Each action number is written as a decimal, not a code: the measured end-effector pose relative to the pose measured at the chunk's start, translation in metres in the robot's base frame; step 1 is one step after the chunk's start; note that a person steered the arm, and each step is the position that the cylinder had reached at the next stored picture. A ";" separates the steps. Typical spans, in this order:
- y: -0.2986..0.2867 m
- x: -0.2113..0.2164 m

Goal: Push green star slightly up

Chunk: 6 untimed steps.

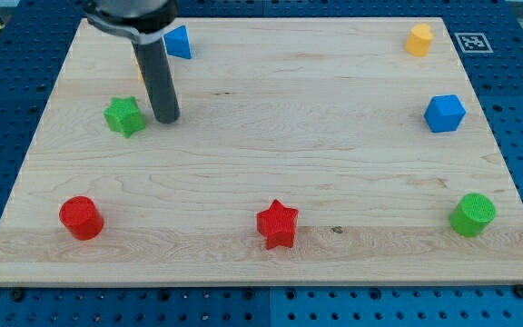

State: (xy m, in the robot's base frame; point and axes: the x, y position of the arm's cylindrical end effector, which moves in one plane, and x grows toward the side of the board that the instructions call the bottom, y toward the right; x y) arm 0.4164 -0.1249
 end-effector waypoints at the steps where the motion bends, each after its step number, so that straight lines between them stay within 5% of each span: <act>1: 0.008 0.019; 3: -0.060 0.038; 6: -0.064 0.004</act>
